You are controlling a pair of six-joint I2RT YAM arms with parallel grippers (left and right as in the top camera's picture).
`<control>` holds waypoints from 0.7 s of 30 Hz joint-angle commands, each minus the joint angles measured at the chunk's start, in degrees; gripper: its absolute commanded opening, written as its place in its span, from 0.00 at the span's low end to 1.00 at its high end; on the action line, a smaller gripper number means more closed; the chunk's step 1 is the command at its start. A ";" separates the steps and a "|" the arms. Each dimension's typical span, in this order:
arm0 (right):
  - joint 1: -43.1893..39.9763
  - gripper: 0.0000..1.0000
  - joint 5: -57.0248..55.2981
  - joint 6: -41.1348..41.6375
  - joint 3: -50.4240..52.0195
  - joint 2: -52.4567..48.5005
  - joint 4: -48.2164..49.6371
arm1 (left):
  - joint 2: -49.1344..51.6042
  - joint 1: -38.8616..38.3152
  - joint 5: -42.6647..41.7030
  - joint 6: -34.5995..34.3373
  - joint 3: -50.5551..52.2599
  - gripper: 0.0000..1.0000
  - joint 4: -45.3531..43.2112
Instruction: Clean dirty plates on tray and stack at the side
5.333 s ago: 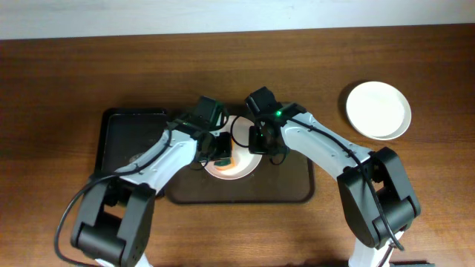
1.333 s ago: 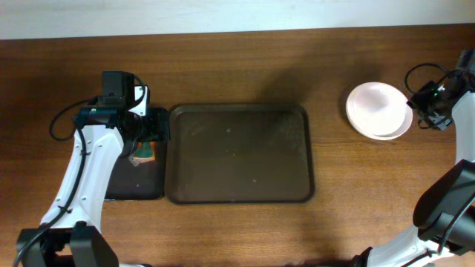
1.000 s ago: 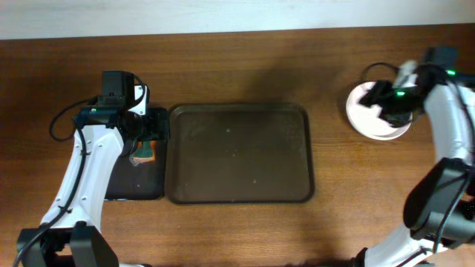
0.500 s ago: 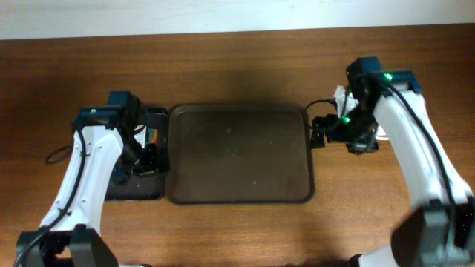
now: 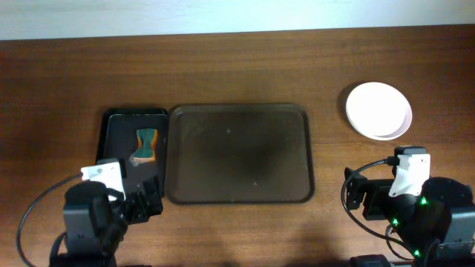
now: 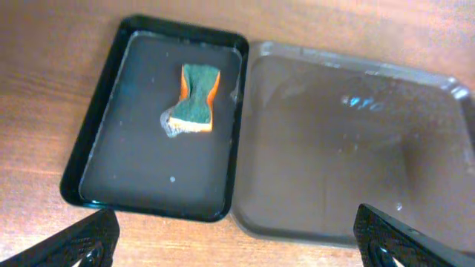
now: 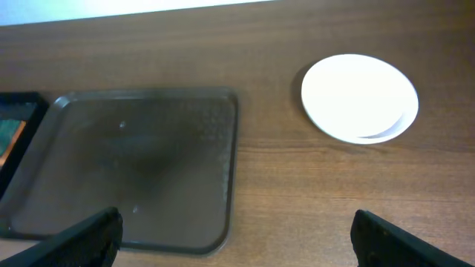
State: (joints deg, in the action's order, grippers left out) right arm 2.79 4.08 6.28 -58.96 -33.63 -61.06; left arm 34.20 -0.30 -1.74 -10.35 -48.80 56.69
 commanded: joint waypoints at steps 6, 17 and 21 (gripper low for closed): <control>0.35 0.99 -0.94 0.57 0.55 0.07 0.17 | -0.79 0.20 -0.44 -0.33 0.66 0.99 -0.26; 0.63 0.99 -1.77 -0.31 11.19 10.75 12.24 | -0.79 0.20 -0.44 -0.33 0.66 0.99 -0.26; 3.02 0.99 -0.66 -0.26 31.91 26.05 33.86 | -0.79 0.20 -0.44 -0.33 0.66 0.99 -0.26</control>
State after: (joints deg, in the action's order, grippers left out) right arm 4.40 3.03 6.02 -33.82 -12.93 -32.14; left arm 33.65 -0.30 -1.74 -10.37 -48.31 56.34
